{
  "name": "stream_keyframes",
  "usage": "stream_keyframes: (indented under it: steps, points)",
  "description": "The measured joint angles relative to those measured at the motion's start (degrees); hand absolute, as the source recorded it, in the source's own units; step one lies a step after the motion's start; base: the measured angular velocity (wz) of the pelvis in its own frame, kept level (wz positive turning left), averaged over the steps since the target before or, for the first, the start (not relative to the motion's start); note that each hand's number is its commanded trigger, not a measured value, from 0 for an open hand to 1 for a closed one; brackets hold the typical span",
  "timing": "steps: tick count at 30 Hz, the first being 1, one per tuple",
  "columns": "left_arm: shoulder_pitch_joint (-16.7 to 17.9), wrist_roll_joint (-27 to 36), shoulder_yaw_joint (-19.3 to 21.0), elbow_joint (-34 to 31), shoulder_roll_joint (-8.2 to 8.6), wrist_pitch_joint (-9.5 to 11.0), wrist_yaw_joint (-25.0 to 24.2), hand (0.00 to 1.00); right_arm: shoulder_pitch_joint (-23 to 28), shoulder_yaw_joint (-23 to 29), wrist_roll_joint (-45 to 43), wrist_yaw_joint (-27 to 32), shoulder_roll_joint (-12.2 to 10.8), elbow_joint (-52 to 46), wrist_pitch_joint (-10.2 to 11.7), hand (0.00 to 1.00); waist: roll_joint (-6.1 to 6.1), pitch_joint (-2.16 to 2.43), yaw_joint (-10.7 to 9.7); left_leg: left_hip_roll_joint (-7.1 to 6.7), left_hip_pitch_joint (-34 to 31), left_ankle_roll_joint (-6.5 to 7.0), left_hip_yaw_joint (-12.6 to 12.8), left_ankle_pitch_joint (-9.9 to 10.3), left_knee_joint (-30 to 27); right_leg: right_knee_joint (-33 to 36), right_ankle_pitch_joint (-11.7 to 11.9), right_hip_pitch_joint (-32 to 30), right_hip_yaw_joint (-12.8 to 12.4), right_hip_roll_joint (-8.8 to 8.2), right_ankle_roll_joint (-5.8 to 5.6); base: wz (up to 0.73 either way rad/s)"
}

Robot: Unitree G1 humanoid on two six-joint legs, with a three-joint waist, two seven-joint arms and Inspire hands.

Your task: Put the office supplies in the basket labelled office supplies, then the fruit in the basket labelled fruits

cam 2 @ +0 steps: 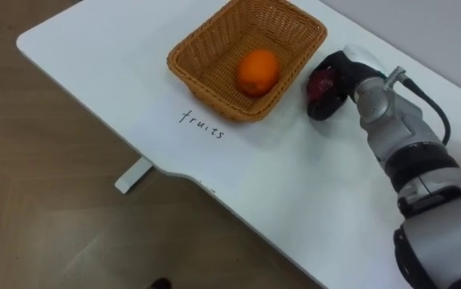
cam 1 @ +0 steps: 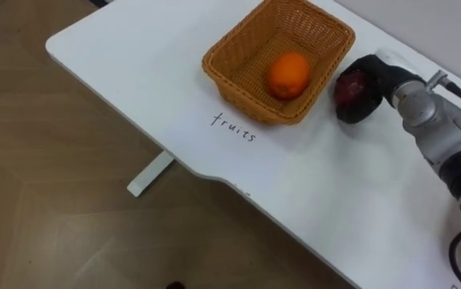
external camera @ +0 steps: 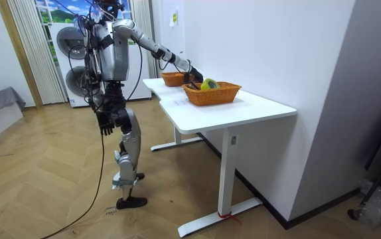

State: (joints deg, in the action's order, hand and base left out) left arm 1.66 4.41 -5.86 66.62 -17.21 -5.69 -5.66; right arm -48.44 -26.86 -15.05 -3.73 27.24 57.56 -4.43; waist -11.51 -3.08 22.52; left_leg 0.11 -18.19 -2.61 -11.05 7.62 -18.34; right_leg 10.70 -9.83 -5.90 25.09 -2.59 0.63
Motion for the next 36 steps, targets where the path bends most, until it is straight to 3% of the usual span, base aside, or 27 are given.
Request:
stream_keyframes:
  steps: [4, 7, 9, 19, 30, 36]
  points:
    - [-0.02, 0.54, 0.03, 0.3, 0.0, 0.36, -0.07, 0.0, -0.04, -0.01, 0.55, -0.12, 0.13, -0.05, 0.39, 1.0, -0.1, -0.07, -0.12, 0.06, 0.09, -0.05, 0.0, -0.02, -0.08, 0.04, 0.01, 0.23, 0.1, -0.01, 0.04, 0.01]
    - [-0.01, 0.6, -0.02, 0.36, 0.0, 0.8, -0.07, 0.0, -0.09, 0.02, 1.55, 0.0, 0.13, -0.11, 0.58, 1.0, 0.19, -0.74, -0.08, 0.05, 0.51, -0.15, -0.17, 0.12, 0.24, 0.03, 0.02, 0.77, 0.05, 0.02, 0.03, 0.01]
    - [0.0, 0.57, -0.04, 0.37, 0.0, 0.82, -0.07, 0.0, -0.22, 0.02, 1.71, 0.0, 0.15, -0.06, 0.6, 1.0, 0.19, -0.75, -0.05, 0.05, 0.44, -0.16, -0.22, 0.13, 0.28, -0.08, 0.01, 0.73, -0.05, 0.05, 0.03, 0.0]
    - [-0.22, 0.54, -0.04, 0.25, 0.01, 0.99, -0.01, 0.0, -0.24, 0.1, 3.6, 0.16, 0.49, -0.18, 0.78, 1.0, -0.2, -0.41, -0.18, 0.04, 0.37, -0.17, -0.25, 0.13, 0.31, -0.17, -0.03, 0.76, 0.1, 0.08, 0.04, 0.0]
    - [0.01, 0.47, -0.02, 0.24, 0.11, 0.9, 0.28, 0.0, -0.23, 0.09, 4.06, -0.1, 0.48, -0.61, 0.82, 1.0, 0.61, -0.18, -0.14, 0.17, 0.96, -0.16, 0.26, 0.12, 0.7, 0.1, 0.04, 0.74, -0.42, -0.02, 0.06, -0.03]
    - [0.3, 0.49, 0.29, 0.12, 0.1, 0.89, 0.73, 0.0, -0.01, 0.15, 3.35, -2.77, 0.49, -3.34, 0.8, 1.0, 0.75, 0.2, -2.45, 0.17, 1.71, -0.12, 0.73, 0.09, 0.79, 0.08, 0.07, 1.26, -0.37, -0.2, 0.0, -0.01]
